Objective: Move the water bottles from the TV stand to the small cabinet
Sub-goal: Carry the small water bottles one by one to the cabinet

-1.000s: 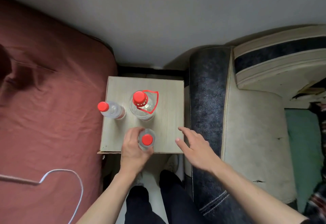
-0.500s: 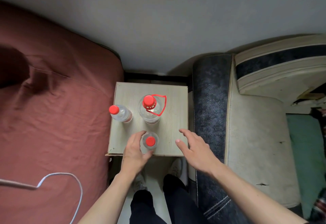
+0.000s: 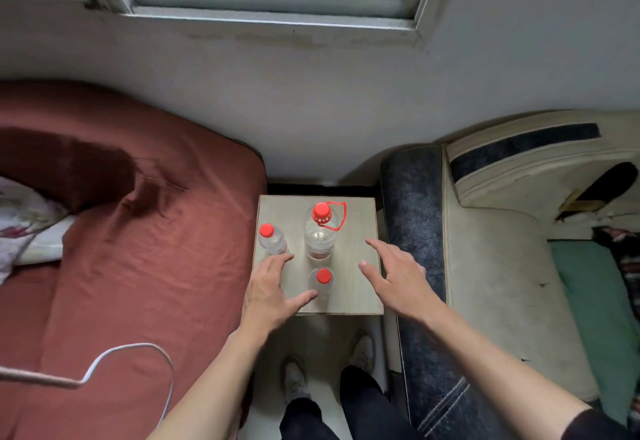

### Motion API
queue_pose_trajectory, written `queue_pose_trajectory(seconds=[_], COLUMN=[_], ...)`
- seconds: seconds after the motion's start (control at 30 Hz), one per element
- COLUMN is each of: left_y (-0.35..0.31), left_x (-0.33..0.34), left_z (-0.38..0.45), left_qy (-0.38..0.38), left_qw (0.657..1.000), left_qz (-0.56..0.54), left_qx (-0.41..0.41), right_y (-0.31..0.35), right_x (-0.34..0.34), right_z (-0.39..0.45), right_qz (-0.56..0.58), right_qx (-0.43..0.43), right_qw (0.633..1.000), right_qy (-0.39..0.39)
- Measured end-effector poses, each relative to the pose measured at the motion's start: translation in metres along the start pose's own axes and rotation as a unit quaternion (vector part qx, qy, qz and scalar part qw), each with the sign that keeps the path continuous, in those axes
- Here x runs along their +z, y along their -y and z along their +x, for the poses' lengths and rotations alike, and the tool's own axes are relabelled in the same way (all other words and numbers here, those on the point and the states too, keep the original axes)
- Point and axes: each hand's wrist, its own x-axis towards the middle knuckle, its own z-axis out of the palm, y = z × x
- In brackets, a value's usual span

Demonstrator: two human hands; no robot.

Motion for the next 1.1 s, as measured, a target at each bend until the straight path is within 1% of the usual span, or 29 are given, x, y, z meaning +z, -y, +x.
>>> queue_pose_trajectory(seconds=[0.13,0.27,0.37,0.5,0.6,0.73,0.8,0.93,1.03,1.1], left_y=[-0.024,-0.044,-0.058,-0.081,-0.098,-0.116,-0.121,-0.124,-0.123,-0.122], left_x=[-0.039,-0.08,-0.107,-0.132,-0.14,-0.143,-0.144,-0.138,-0.131,-0.131], left_z=[-0.002,-0.005,-0.004,-0.002,-0.007,-0.02,-0.028,-0.055,-0.086,-0.108], left_qy=[-0.024,-0.025,-0.044,-0.064,-0.07,-0.086,-0.104,-0.15,-0.161,-0.166], left_qw=[1.0,0.997,0.992,0.988,0.987,0.984,0.984,0.985,0.985,0.985], left_qz=[-0.003,0.014,0.032,0.031,0.024,0.038,0.046,0.051,0.048,0.054], left_qx=[0.02,0.072,0.111,0.139,0.145,0.151,0.135,0.073,0.024,-0.01], right_y=[0.026,0.048,0.06,0.068,0.07,0.068,0.068,0.069,0.068,0.07], right_x=[-0.018,-0.033,-0.043,-0.059,-0.071,-0.087,-0.093,-0.087,-0.068,-0.054], right_z=[-0.016,-0.034,-0.05,-0.063,-0.073,-0.078,-0.076,-0.074,-0.079,-0.082], right_qz=[-0.019,-0.011,-0.018,-0.047,-0.042,-0.038,-0.026,-0.013,-0.021,-0.025], right_qx=[-0.03,-0.04,-0.051,-0.078,-0.092,-0.109,-0.113,-0.157,-0.212,-0.234], right_qw=[0.998,0.994,0.989,0.98,0.975,0.976,0.978,0.978,0.972,0.97], right_qy=[-0.049,-0.102,-0.135,-0.179,-0.197,-0.184,-0.175,-0.135,-0.096,-0.062])
